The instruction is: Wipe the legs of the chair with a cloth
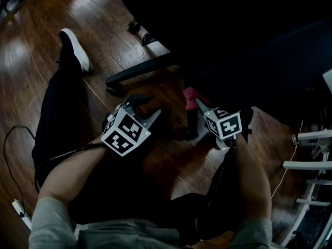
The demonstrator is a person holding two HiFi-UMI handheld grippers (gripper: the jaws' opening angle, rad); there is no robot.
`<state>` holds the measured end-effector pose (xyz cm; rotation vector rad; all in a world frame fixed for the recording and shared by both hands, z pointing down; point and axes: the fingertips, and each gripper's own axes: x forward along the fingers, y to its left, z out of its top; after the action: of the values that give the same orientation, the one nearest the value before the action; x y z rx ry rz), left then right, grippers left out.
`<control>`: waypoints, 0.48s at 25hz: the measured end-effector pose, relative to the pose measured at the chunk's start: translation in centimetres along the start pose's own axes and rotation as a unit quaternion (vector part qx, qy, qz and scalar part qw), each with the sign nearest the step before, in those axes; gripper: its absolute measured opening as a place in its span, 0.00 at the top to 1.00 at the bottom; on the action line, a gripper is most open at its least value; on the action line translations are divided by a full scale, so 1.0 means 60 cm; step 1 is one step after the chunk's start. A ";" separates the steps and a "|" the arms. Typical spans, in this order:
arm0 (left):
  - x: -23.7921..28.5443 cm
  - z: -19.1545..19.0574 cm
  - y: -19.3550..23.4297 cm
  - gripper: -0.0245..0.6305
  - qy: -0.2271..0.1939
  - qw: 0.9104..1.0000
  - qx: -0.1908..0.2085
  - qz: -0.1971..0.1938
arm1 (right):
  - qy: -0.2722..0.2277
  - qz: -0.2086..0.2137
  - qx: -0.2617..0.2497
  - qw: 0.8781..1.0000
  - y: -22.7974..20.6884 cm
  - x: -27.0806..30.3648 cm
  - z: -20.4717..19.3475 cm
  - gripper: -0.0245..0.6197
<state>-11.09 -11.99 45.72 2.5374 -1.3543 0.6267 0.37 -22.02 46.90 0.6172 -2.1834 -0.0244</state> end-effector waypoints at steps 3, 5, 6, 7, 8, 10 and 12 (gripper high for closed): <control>0.003 0.002 -0.017 0.74 0.001 1.000 0.007 -0.007 | 0.037 0.061 0.013 0.997 0.041 -0.024 -0.054 0.76; 0.005 -0.002 -0.030 0.74 0.006 1.000 0.010 -0.010 | 0.062 0.101 0.015 0.993 0.067 -0.041 -0.091 0.76; 0.007 -0.005 -0.037 0.73 0.008 1.000 0.012 -0.013 | 0.073 0.123 0.014 0.990 0.080 -0.049 -0.108 0.76; 0.008 -0.007 -0.042 0.74 0.011 1.000 0.015 -0.015 | 0.084 0.145 0.011 0.986 0.093 -0.055 -0.121 0.76; 0.010 -0.010 -0.047 0.74 0.013 1.000 0.018 -0.018 | 0.092 0.165 0.006 0.982 0.104 -0.060 -0.131 0.76; 0.014 -0.012 -0.055 0.73 0.015 0.999 0.021 -0.023 | 0.100 0.192 0.000 0.976 0.112 -0.064 -0.140 0.76; 0.020 -0.013 -0.059 0.74 0.017 0.999 0.022 -0.026 | 0.077 0.180 0.012 0.980 0.089 -0.060 -0.120 0.77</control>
<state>-7.78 -10.58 47.02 2.5754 -1.2722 0.6918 5.34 -14.38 50.12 0.2205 -2.1153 0.2352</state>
